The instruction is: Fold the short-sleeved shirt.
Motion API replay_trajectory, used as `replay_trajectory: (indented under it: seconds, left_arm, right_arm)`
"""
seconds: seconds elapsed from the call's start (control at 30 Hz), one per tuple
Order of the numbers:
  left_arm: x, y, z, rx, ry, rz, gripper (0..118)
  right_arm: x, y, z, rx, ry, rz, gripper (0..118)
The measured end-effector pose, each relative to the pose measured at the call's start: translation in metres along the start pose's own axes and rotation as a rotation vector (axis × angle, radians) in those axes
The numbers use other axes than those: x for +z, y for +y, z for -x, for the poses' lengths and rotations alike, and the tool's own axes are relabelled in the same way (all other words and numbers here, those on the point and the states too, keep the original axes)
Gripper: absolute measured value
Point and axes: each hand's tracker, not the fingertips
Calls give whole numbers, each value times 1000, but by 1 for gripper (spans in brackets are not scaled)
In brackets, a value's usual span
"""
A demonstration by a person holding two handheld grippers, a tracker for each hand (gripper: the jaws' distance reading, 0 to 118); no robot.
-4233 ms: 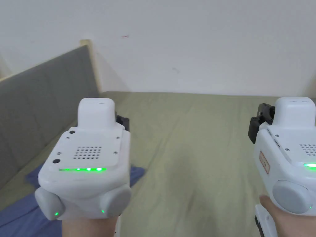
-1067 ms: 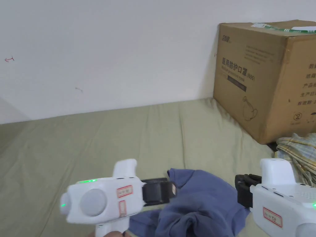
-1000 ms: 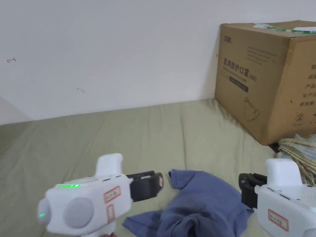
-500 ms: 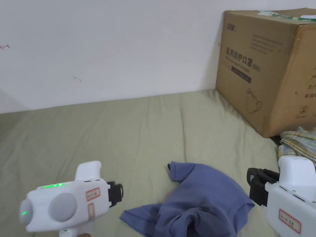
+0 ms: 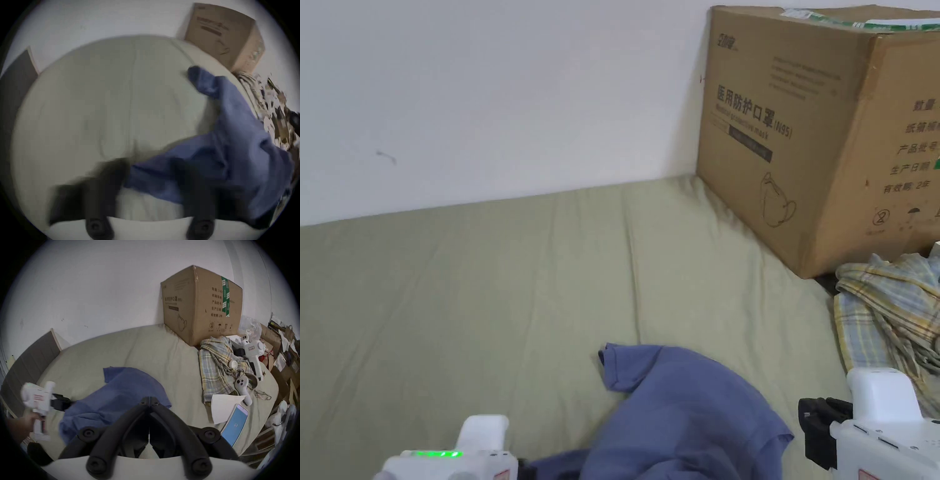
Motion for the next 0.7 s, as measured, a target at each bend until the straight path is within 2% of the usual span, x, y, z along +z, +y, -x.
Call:
replay_trajectory:
  seconds: [0.07, 0.1, 0.17, 0.2, 0.23, 0.27, 0.3, 0.33, 0.37, 0.5, 0.53, 0.57, 0.63, 0.67, 0.7]
  left_arm:
    - [39, -7, 15, 81, -187, -34, 0]
    - [53, -10, 19, 93, -211, -44, 0]
    - [79, -20, 25, 58, -139, -110, 0]
    - [91, -24, 29, 46, -114, -134, 0]
    - [102, -29, 36, 53, -103, -159, 0]
    - [110, -31, 42, 65, -98, -165, 0]
    - [116, -34, 46, 80, -89, -166, 0]
    - [122, -36, 52, 100, -89, -168, 0]
    - [126, -39, 58, 116, -90, -161, 0]
    - [132, -46, 66, 157, -86, -158, 0]
    - [133, -48, 66, 157, -86, -159, 0]
    - [133, -48, 64, 157, -82, -159, 0]
    - [135, -49, 64, 166, -87, -156, 0]
    - [139, -49, 63, 170, -91, -164, 0]
    - [144, -48, 60, 171, -91, -179, 0]
  right_arm:
    - [-17, 5, -7, 33, -15, 19, 0]
    - [-24, 7, -12, 54, 24, 32, 0]
    - [-47, 19, -21, 10, 127, 69, 1]
    - [-58, 24, -25, -38, 156, 102, 15]
    - [-74, 30, -31, -101, 191, 152, 51]
    - [-92, 36, -36, -152, 218, 230, 76]
    - [-110, 40, -39, -179, 204, 299, 86]
    - [-127, 41, -41, -166, 168, 353, 86]
    - [-141, 42, -42, -145, 148, 362, 102]
    - [-188, 36, -37, -31, 86, 506, 100]
    - [-195, 33, -36, -19, 79, 537, 94]
    - [-197, 30, -36, -10, 78, 562, 69]
    - [-184, 32, -32, 69, 6, 510, 32]
    - [-177, 37, -34, 56, 72, 493, 1]
    - [-169, 42, -34, 15, 129, 482, 1]
